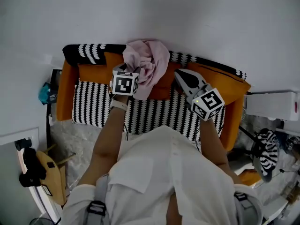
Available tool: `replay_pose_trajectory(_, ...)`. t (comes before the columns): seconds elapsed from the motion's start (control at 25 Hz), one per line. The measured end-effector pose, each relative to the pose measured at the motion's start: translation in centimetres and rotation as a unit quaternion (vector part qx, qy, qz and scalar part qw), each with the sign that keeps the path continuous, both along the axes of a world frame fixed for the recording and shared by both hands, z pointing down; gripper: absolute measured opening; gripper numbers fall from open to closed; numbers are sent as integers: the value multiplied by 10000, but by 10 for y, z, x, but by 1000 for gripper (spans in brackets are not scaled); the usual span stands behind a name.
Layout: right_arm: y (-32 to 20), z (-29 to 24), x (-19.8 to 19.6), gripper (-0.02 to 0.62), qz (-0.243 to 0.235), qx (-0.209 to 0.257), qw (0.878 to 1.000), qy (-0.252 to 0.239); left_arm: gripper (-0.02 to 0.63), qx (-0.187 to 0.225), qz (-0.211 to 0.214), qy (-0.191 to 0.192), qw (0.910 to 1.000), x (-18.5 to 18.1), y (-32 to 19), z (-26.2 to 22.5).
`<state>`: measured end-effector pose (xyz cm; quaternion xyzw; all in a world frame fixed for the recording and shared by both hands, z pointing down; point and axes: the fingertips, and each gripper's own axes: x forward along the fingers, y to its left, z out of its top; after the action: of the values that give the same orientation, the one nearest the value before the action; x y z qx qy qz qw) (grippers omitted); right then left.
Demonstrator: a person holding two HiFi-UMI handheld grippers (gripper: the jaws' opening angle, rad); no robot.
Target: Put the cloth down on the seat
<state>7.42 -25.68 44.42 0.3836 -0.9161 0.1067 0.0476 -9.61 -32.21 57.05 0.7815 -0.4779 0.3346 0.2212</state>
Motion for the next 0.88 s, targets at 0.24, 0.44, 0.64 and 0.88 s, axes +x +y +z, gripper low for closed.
replay_pose_trajectory(0.24,10,-7,1,11,-26,66,10000,-56,241,635,-81,247,9976,-3,7,-42)
replay_pose_trajectory(0.44,20,-13,8,11,51,121,9999,-107,210,1248,-170,811,9887,-6,18,-85)
replay_pose_trajectory(0.64,32,-20,21,11,175,166,9995,-180,163,1827,-221,1369,9733,-8,37,-124)
replay_pose_trajectory(0.88,46,-33,34,11,355,347,9986,-180,112,2541,103,2172,9424,1,64,-169)
